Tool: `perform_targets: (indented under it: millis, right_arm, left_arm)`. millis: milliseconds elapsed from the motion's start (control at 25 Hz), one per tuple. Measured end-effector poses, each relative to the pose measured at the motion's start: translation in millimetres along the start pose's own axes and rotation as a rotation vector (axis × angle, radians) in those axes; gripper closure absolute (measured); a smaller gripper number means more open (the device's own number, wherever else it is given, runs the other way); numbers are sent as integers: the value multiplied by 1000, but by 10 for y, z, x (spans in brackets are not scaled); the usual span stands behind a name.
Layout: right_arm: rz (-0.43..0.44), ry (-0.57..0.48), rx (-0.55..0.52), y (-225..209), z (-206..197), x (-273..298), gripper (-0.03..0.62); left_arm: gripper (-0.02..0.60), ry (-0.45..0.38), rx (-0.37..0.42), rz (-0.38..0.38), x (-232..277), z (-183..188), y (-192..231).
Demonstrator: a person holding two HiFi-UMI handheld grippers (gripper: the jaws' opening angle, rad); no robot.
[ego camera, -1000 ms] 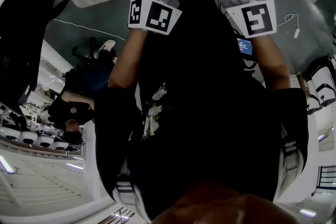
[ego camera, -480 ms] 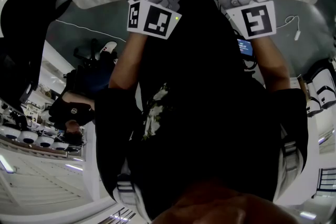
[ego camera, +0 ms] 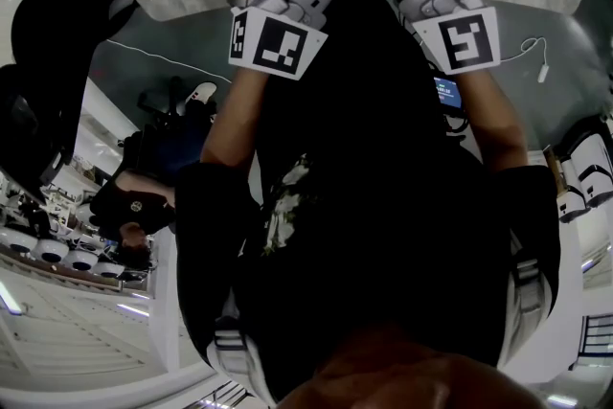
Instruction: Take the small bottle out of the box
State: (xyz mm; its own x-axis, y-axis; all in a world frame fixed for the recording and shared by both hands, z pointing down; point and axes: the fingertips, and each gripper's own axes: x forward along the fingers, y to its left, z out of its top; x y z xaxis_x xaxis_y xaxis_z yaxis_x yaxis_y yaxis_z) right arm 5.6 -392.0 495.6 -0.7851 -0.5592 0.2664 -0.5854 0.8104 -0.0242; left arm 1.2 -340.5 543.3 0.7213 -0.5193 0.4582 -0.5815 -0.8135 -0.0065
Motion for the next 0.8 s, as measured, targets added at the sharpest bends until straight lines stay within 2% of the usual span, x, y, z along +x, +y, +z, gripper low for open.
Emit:
perform_targets:
  millis: [800]
  right_arm:
    - [-55, 27, -15, -85, 52, -105, 598]
  left_arm:
    - [432, -28, 45, 0, -82, 351, 96]
